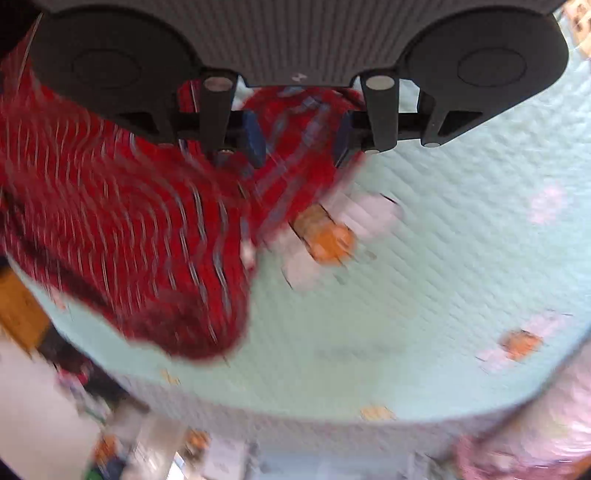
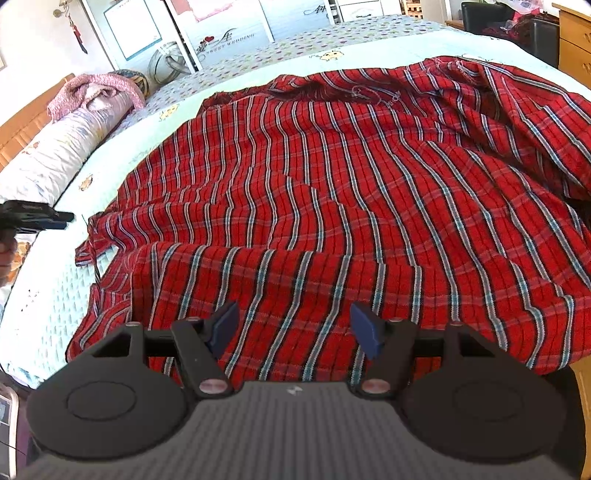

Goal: Fold clothes
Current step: 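Release the hem with the left gripper and regrasp the shirt front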

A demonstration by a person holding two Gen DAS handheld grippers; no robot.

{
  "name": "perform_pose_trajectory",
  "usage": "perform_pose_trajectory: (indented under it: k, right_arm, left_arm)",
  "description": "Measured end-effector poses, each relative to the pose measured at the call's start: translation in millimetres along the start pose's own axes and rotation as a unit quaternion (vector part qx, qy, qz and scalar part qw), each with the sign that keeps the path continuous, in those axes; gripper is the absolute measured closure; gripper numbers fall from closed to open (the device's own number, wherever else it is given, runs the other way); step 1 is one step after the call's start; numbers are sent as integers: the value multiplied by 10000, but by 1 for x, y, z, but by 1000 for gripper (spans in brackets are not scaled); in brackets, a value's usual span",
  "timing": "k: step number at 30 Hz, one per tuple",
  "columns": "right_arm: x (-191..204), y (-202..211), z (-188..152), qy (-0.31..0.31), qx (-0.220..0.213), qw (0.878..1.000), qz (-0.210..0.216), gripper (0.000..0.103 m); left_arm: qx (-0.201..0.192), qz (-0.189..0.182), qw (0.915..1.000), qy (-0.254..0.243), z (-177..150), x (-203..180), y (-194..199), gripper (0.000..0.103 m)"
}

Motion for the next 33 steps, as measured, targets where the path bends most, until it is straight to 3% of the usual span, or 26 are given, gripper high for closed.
perform_pose_trajectory:
  k: [3, 6, 7, 8, 9, 11, 13, 16, 17, 18, 19, 20, 22, 23, 24, 26, 30, 33]
  right_arm:
    - [-2, -3, 0, 22, 58, 9999, -106, 35]
    - [-4, -6, 1, 18, 97, 9998, -192, 35]
    - [-4, -7, 1, 17, 108, 9997, -215, 35]
    - [-4, -8, 2, 21, 110, 9997, -231, 35]
    - [-3, -8, 2, 26, 109, 9996, -245, 35]
    - [0, -8, 3, 56, 95, 9996, -268, 35]
    - [4, -8, 5, 111, 91, 9995, -276, 35]
    - [7, -8, 9, 178, 72, 9994, -290, 35]
    - [8, -7, 10, 189, 63, 9994, -292, 35]
    - [9, -7, 11, 185, 53, 9994, -280, 35]
    - [11, -7, 12, 177, 44, 9995, -260, 35]
    - [12, -8, 12, 168, 35, 9996, -231, 35]
    - [17, -10, 11, 160, 48, 9997, -163, 35]
    - [21, -12, 9, 173, 80, 9997, -127, 35]
    - [25, -14, 8, 192, 122, 9997, -90, 35]
    - [33, -15, 5, 298, 167, 9994, -33, 35]
    - [47, -3, 5, 664, 12, 9978, -1, 35]
    - [41, 2, 7, 654, -53, 9978, -109, 35]
  left_arm:
    - [324, 235, 9991, -123, -13, -5, -28, 60]
    - [308, 576, 9974, -290, -21, -6, -43, 60]
    - [259, 687, 9969, -292, -21, -6, -43, 65]
    - [194, 801, 9963, -262, -19, -5, -40, 83]
    - [46, 965, 9951, -217, -16, 0, -33, 93]
    - [-361, 1359, 9900, -104, -5, 15, -12, 101]
    - [-918, 2017, 9751, 81, 15, 41, 25, 103]
    - [-1696, 3185, 9314, 470, 43, 91, 107, 103]
    - [-1802, 3271, 9257, 605, 48, 106, 131, 103]
    - [-1864, 3256, 9241, 725, 51, 120, 153, 103]
    - [-1850, 2946, 9341, 806, 53, 130, 170, 103]
    - [-1772, 2454, 9494, 835, 51, 132, 178, 103]
    - [-1599, 1666, 9709, 633, 41, 119, 178, 99]
    - [-1463, 1349, 9789, 455, 35, 108, 170, 85]
    - [-1334, 1039, 9851, 309, 28, 95, 158, 55]
    - [-1129, 452, 9925, 75, 16, 69, 125, 27]
    - [-508, -281, 9980, -255, 7, 22, 40, 27]
    - [-165, -378, 9969, -674, 11, -7, -4, 27]
Point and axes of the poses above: each gripper's, at about its wrist camera, not at the fingertips, and y roughly against the way its jaws point, x to its left, z to its top, the point moved 4 cm from there along -y, roughly the way its jaws point, and after that the axes turned 9 degrees about -z, right-handed, at the moved point
